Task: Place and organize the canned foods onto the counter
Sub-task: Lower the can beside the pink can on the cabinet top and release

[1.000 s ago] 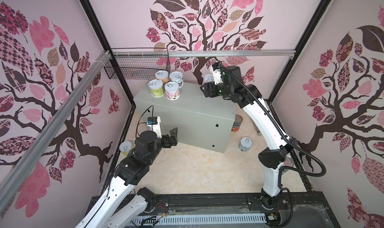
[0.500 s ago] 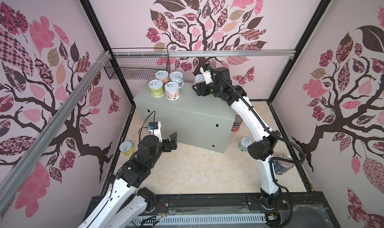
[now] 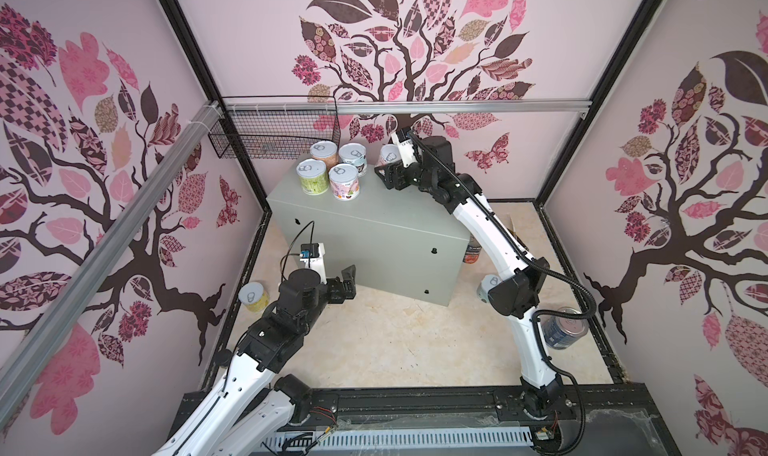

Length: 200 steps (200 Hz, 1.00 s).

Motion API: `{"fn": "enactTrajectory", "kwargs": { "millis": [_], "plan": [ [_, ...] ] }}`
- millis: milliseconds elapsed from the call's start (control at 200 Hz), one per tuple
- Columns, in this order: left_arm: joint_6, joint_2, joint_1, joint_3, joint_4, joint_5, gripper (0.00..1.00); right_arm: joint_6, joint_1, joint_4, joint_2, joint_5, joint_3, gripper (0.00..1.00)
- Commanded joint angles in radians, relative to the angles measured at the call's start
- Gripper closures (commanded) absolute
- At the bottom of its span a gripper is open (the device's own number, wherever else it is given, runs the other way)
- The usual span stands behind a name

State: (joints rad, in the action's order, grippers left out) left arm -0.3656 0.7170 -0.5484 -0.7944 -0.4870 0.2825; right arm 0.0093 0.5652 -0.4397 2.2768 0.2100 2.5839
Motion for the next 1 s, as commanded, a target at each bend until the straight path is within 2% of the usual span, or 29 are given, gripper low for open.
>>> {"fn": "enactTrajectory", "kwargs": {
  "millis": [0,295,815,995],
  "plan": [
    [0.008,-0.01,0.004,0.029,0.018,-0.011,0.02,-0.013,0.018,0.015,0.065,0.007,0.036,0.41],
    [0.006,-0.011,0.004,0.028,0.015,-0.014,0.02,-0.056,0.052,-0.005,0.089,0.002,0.034,0.35],
    [0.004,-0.017,0.003,0.029,0.011,-0.02,0.02,-0.107,0.052,-0.033,0.073,-0.023,0.001,0.15],
    [0.004,-0.016,0.005,0.029,0.014,-0.022,0.02,-0.114,0.053,-0.028,0.072,-0.031,-0.011,0.13]
  ]
}}
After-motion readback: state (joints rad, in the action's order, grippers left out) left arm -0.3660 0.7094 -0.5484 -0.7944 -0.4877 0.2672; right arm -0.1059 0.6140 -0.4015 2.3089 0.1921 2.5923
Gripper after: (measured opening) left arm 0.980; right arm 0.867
